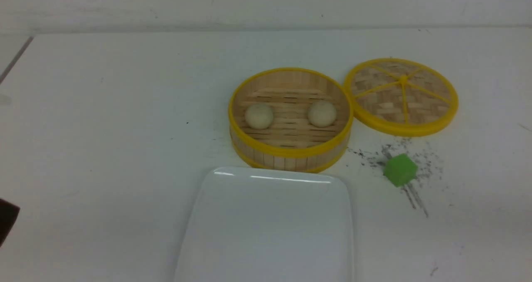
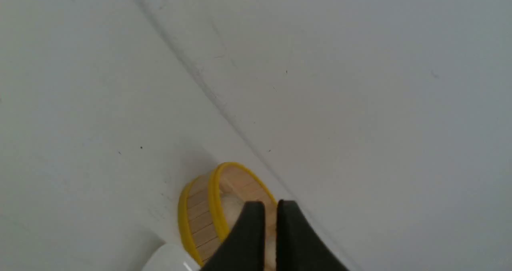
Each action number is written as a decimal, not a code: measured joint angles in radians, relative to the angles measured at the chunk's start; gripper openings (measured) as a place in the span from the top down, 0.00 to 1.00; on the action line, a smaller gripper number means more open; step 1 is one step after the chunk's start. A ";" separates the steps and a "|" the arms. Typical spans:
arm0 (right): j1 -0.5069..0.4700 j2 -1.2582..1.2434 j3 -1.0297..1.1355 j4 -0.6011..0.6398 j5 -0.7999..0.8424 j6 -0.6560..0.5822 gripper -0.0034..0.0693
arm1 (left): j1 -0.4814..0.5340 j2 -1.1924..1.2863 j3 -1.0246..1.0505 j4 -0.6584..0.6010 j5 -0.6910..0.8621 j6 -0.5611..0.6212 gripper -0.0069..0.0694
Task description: Put the steamed buns into the plate on the white tablecloth.
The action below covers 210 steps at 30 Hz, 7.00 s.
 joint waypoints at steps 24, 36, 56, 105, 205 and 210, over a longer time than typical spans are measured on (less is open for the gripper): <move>0.091 1.309 -0.670 0.849 0.738 -1.225 0.87 | 0.000 0.855 -0.351 0.043 0.539 0.400 0.89; 0.286 1.798 -1.333 0.377 0.679 -0.888 0.45 | 0.000 0.858 -0.351 0.045 0.519 0.403 0.86; 0.319 2.050 -1.555 0.162 0.587 -0.780 0.88 | 0.000 0.858 -0.351 0.050 0.519 0.403 0.82; 0.637 1.202 -0.995 -0.142 0.977 -0.485 0.74 | -0.082 1.047 -0.700 0.003 0.661 0.476 0.48; 0.637 0.378 -0.370 -0.173 0.838 -0.187 0.89 | -0.591 1.600 -0.851 0.324 0.444 0.253 0.41; 0.637 0.175 -0.393 -0.173 0.898 -0.214 0.89 | -0.591 1.600 -0.912 0.343 0.480 0.253 0.37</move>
